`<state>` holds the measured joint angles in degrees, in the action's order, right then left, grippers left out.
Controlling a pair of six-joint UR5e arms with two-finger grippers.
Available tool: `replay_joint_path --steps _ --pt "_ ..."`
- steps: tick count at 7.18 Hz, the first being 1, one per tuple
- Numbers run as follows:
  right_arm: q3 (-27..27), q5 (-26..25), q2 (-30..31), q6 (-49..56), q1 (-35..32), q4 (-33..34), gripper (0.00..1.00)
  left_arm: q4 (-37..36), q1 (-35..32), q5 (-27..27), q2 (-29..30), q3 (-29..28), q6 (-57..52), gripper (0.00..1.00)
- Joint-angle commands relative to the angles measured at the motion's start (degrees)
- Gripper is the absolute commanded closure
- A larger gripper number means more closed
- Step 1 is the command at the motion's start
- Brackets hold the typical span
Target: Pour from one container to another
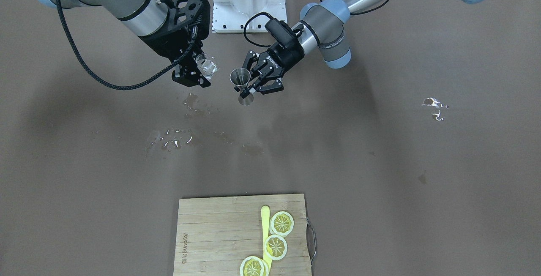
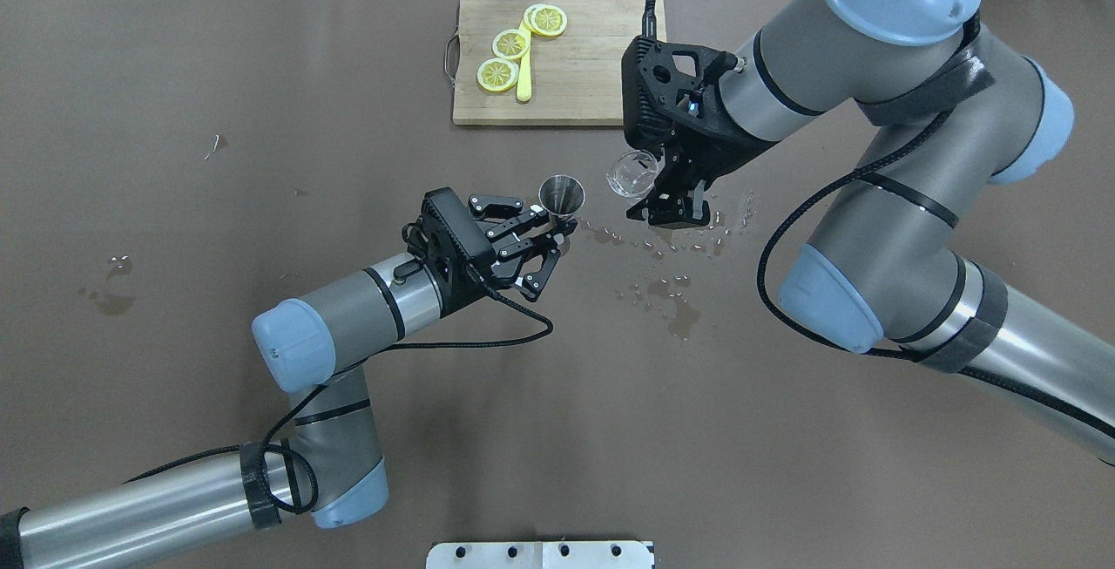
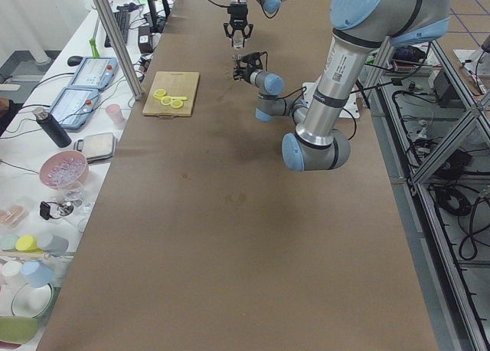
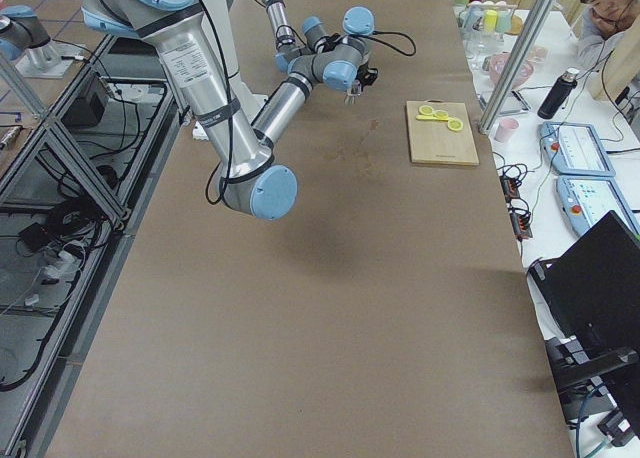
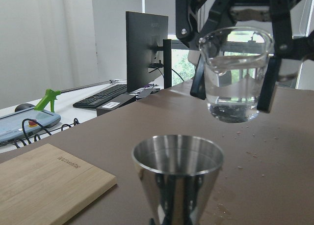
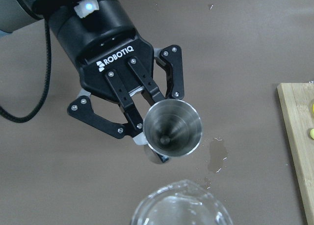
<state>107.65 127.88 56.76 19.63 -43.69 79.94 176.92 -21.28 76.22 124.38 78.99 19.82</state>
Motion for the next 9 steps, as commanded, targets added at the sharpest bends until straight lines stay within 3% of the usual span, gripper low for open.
replay_joint_path --steps 1,9 --pt "-0.8 -0.1 -0.7 -0.5 0.3 0.4 1.00 0.1 0.1 0.1 0.0 0.0 0.0 1.00" --pt "-1.6 -1.6 -4.7 -0.7 0.3 6.8 1.00 0.0 0.1 -0.1 -0.5 0.3 0.0 1.00"
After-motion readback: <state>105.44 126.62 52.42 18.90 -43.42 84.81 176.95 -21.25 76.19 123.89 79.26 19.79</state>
